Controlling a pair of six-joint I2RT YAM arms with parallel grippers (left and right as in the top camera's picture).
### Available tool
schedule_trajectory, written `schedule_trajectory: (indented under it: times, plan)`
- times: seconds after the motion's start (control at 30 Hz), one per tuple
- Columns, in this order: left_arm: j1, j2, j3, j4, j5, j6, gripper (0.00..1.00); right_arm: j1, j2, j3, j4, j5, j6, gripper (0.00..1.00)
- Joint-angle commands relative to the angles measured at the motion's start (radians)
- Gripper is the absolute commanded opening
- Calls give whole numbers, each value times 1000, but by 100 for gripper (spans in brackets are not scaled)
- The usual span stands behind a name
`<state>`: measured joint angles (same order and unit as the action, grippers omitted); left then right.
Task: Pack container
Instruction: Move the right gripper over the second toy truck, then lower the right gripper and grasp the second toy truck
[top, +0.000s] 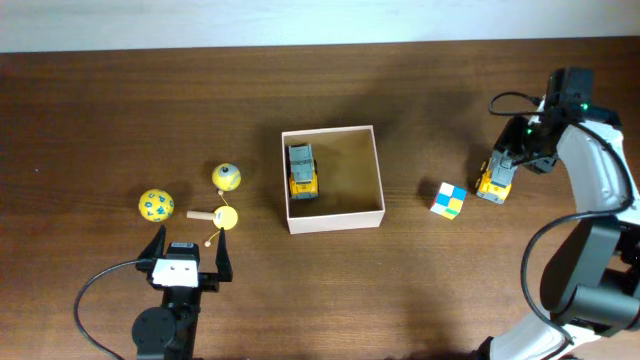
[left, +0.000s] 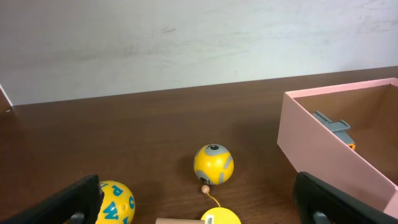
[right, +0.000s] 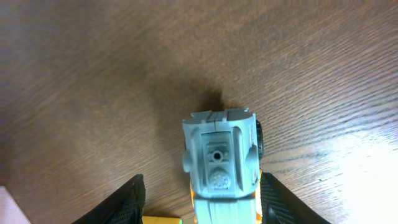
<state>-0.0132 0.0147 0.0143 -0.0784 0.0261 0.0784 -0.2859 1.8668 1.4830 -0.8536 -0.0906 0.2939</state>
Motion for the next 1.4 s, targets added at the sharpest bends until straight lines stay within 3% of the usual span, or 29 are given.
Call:
schedule_trajectory:
  times: [0.0,0.13,0.3,0.83,1.37]
  plan:
    - [-4,-10,-6,-2,-3,5,99,-2,-16,7,-13,-2,-18,54]
    - [-4,-10,-6,-2,-3,5,99,-2,-14,0,-21,29,-18,55]
    - [-4,-10,-6,-2,-3,5,99,-2,-13,-4,-31,77,-18,66]
    - [-4,-10,-6,-2,-3,5,99,27,66,-12,-29,73,-167,78]
    - [-4,-10,-6,-2,-3,5,99,49,135,-14,-9,93,-194,79]
